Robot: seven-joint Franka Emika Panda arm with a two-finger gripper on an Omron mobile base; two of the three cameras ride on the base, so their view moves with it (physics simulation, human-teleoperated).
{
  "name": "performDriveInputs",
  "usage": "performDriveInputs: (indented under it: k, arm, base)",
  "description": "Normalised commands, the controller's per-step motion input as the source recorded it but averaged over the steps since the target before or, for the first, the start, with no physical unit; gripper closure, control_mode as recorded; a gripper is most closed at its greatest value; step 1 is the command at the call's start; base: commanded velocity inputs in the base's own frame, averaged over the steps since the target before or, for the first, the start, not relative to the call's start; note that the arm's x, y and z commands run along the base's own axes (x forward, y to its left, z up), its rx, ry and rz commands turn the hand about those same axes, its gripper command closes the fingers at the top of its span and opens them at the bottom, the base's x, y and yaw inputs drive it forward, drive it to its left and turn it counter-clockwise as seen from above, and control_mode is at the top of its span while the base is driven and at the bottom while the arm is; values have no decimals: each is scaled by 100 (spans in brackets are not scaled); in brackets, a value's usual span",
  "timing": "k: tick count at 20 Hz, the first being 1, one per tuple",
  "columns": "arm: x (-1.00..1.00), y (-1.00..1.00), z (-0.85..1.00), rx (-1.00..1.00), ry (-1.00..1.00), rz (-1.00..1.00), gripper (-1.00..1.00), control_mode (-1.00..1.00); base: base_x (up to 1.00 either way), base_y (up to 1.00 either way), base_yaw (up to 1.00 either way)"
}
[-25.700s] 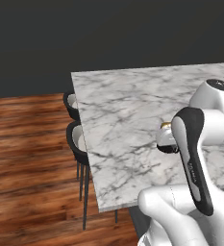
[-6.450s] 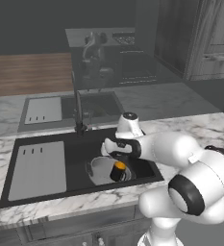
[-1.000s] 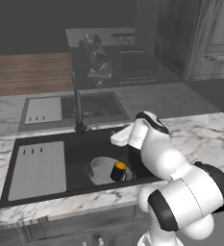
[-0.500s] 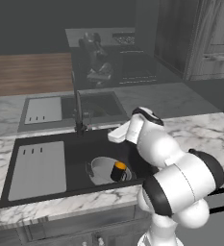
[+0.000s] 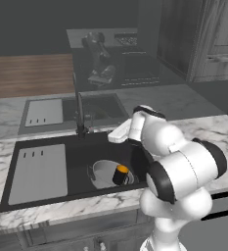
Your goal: Pick the pot and mug and place them in the sink. Then turn on the water.
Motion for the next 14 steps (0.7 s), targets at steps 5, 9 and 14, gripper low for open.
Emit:
performDriveInputs:
  k: [5,9,14]
  arm:
    - [3,9,0,0,0,3,-100,-100]
    - [6,13,-17,0,0,2,-100,-100]
    - [15,24,-23,0,0,1,-100,-100]
  base:
    - [0,0,0]
    - [0,0,0]
    - [0,0,0]
